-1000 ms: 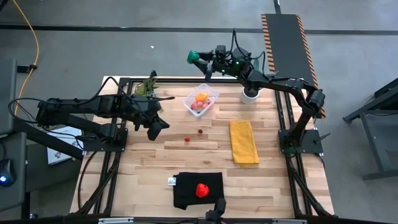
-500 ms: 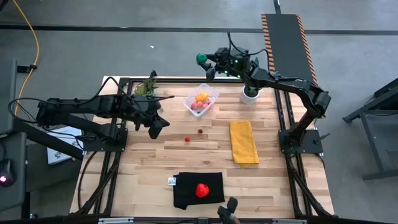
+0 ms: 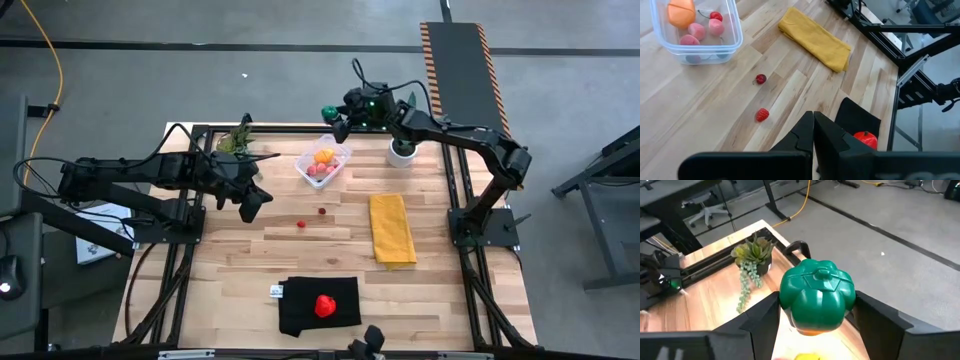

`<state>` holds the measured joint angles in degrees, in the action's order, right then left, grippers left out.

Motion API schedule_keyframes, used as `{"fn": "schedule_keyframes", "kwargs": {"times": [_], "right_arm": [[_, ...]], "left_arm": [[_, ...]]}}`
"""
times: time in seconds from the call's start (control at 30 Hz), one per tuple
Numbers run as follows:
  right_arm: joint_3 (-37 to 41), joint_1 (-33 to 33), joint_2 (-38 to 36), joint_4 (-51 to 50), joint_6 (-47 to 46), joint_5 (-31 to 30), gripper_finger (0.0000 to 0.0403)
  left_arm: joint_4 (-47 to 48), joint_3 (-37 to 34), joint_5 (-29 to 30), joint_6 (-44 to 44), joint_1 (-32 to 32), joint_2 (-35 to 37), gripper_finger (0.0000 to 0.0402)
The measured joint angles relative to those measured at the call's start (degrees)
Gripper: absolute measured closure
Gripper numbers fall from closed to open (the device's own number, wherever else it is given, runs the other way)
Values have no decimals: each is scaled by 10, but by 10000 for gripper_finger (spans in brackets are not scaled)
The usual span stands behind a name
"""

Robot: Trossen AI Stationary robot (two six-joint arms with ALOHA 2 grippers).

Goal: Pick and placing Produce into tupperware
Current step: Put the green bell pepper into the transparent bin

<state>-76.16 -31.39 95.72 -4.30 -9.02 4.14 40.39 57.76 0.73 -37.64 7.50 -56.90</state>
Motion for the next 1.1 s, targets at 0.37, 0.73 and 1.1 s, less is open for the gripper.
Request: {"fn": "schedule_keyframes", "kwargs": {"times": [0.37, 0.73, 1.1], "right_arm": [[-97, 31, 45, -145, 13, -22, 179], [-160, 25, 89, -276, -33, -21, 179], [-184, 39, 131, -332, -41, -7, 179]], "left_arm": [[1, 0, -1, 1, 0, 0, 401], [2, 0, -18, 1, 0, 0, 401], [5, 0, -33, 3, 0, 0, 401]]}}
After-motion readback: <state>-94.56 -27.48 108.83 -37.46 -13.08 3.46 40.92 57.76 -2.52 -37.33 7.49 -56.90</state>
